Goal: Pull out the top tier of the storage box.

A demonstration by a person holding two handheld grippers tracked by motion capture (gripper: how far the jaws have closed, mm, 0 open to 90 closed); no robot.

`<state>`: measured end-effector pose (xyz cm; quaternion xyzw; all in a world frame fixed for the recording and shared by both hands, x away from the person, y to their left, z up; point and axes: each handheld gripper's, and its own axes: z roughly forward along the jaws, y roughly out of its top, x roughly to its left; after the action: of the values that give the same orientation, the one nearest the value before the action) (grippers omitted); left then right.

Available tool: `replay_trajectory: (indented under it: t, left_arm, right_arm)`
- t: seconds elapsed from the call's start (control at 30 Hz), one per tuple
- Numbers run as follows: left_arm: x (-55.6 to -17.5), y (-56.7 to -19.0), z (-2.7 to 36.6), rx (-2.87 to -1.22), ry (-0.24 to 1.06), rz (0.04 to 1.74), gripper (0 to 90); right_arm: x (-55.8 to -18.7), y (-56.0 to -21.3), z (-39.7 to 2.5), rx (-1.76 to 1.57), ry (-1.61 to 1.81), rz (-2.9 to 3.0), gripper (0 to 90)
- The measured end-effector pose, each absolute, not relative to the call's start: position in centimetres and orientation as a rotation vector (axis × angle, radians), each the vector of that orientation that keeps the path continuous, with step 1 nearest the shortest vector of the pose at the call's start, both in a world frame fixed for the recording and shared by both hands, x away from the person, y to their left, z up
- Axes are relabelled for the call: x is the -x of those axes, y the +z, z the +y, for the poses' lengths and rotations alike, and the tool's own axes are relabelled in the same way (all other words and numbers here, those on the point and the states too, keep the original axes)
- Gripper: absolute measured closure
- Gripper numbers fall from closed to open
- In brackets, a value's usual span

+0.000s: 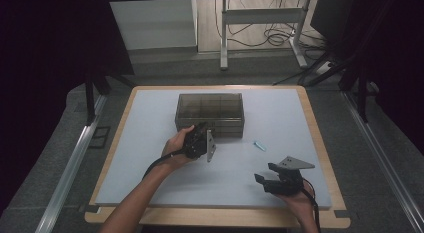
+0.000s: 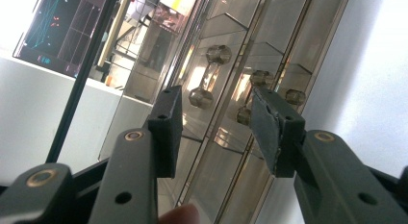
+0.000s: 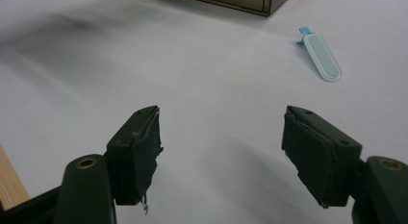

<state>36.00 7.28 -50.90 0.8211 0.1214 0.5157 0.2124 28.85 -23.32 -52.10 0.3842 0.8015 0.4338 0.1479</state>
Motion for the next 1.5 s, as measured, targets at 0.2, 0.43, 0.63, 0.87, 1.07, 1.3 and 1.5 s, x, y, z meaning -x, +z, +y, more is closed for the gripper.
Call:
replay_trajectory:
  t: [0.2, 0.43, 0.63, 0.87, 1.07, 1.3, 1.5]
  left_arm:
    - [-36.1, -51.0, 7.1, -2.277, 1.443, 0.342, 58.9]
    - [-36.3, -51.1, 6.9, -2.28, 1.442, 0.347, 59.8]
    - [-36.4, -51.3, 6.7, -2.287, 1.448, 0.338, 59.8]
    - [-36.4, -51.3, 6.6, -2.288, 1.465, 0.336, 60.5]
    - [-36.2, -51.5, 6.3, -2.278, 1.522, 0.34, 65.5]
    - [-36.2, -51.5, 6.1, -2.263, 1.552, 0.348, 70.3]
    - [-36.2, -51.7, 5.9, -2.252, 1.593, 0.345, 73.5]
  right_arm:
    - [-28.9, -52.1, -23.3, -1.106, 1.25, 2.304, 28.9]
    - [-28.8, -52.1, -23.3, -1.105, 1.25, 2.304, 28.9]
    - [-28.8, -52.1, -23.4, -1.108, 1.253, 2.3, 28.9]
    - [-28.8, -52.1, -23.4, -1.108, 1.252, 2.301, 28.9]
    - [-28.8, -52.0, -23.4, -1.106, 1.253, 2.298, 28.9]
    - [-28.8, -52.0, -23.4, -1.107, 1.251, 2.298, 28.9]
    - [-28.8, -52.1, -23.4, -1.106, 1.253, 2.299, 28.9]
